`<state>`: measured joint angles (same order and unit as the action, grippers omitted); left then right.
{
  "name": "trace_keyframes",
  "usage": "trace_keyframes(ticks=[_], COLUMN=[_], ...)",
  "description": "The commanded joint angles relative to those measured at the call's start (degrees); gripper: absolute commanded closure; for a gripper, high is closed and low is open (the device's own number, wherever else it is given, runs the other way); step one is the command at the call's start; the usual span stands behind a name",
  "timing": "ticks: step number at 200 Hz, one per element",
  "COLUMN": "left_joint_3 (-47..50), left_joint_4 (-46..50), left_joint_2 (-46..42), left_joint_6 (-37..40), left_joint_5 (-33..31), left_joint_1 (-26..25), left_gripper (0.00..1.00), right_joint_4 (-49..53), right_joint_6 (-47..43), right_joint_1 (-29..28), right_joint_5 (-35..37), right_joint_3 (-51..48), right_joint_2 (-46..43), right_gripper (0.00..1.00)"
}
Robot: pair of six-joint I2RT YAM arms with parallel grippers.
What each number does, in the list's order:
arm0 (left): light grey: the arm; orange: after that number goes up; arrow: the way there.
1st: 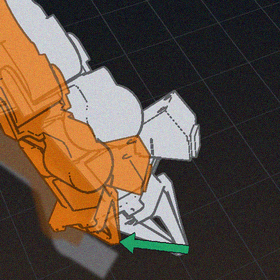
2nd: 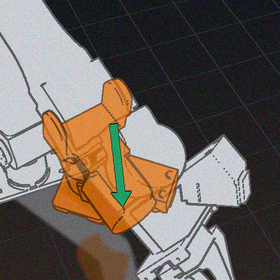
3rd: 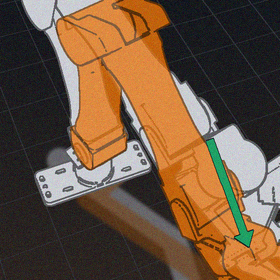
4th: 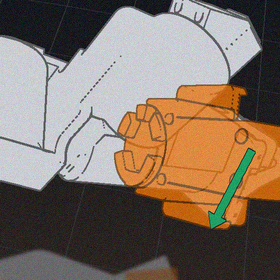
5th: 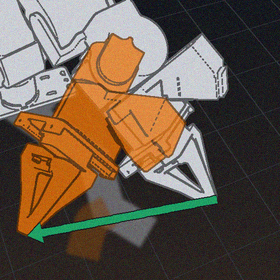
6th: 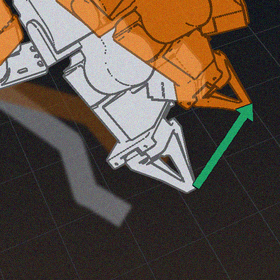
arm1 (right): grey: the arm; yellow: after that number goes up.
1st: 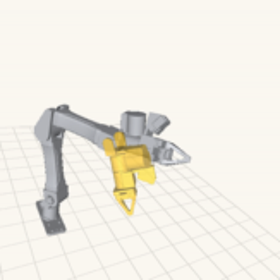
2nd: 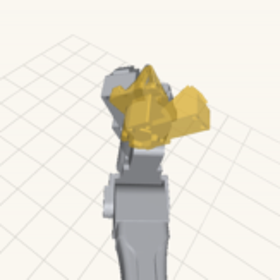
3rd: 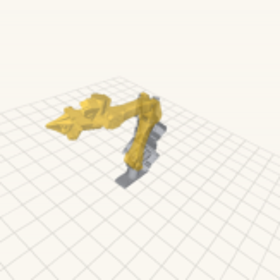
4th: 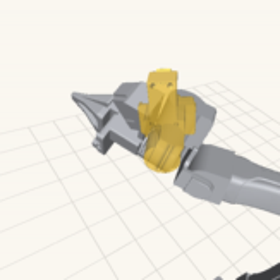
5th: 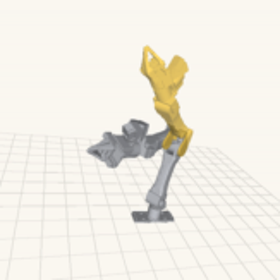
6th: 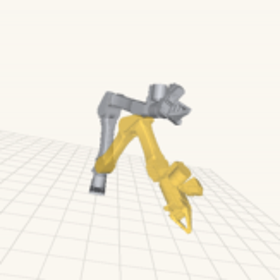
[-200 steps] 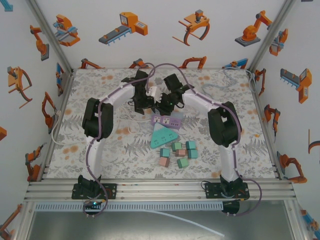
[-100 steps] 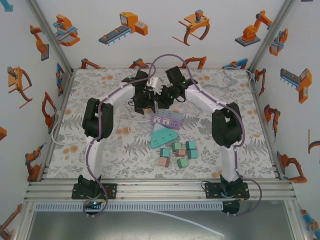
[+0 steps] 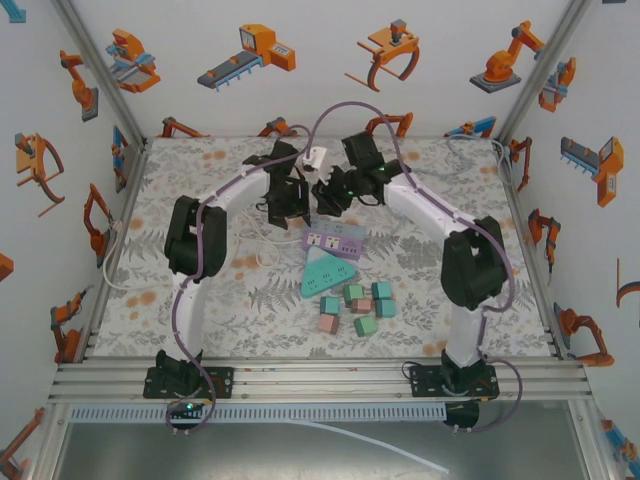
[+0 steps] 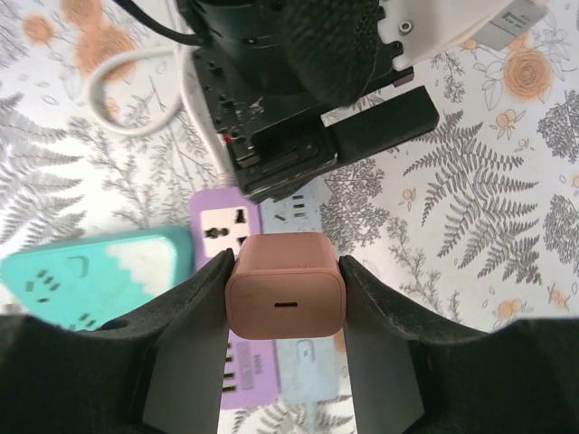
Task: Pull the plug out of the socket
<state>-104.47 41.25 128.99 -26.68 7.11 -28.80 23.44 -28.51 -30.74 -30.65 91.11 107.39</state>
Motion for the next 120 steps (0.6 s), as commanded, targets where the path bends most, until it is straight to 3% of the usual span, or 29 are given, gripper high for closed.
trace_keyframes(ticks=[1,73,120], left_joint_3=[8.1,7.8,18.5], left_joint_4=[3.2,-0.2,-7.4], left_joint_2=[4.0,-10.8,-27.5], left_joint_6=[3.5,3.8,4.5], left_joint_5=[-11.3,-8.0,-1.8], left_joint_1=[1.0,1.6,0.4], left_gripper=[0.38,0.33,0.32], right_joint_4=[-9.3,-20.0,-16.7], right_joint_6=[7.4,22.6,33.2], right_joint_1=[0.7,0.8,0.8], right_joint_5=[-1.6,3.5,8.5], right_joint_3=[-6.2,-33.0,-49.9], right_joint_2=[-9.2,-38.9,-62.2], right_gripper=[0.97,0.96,0.96])
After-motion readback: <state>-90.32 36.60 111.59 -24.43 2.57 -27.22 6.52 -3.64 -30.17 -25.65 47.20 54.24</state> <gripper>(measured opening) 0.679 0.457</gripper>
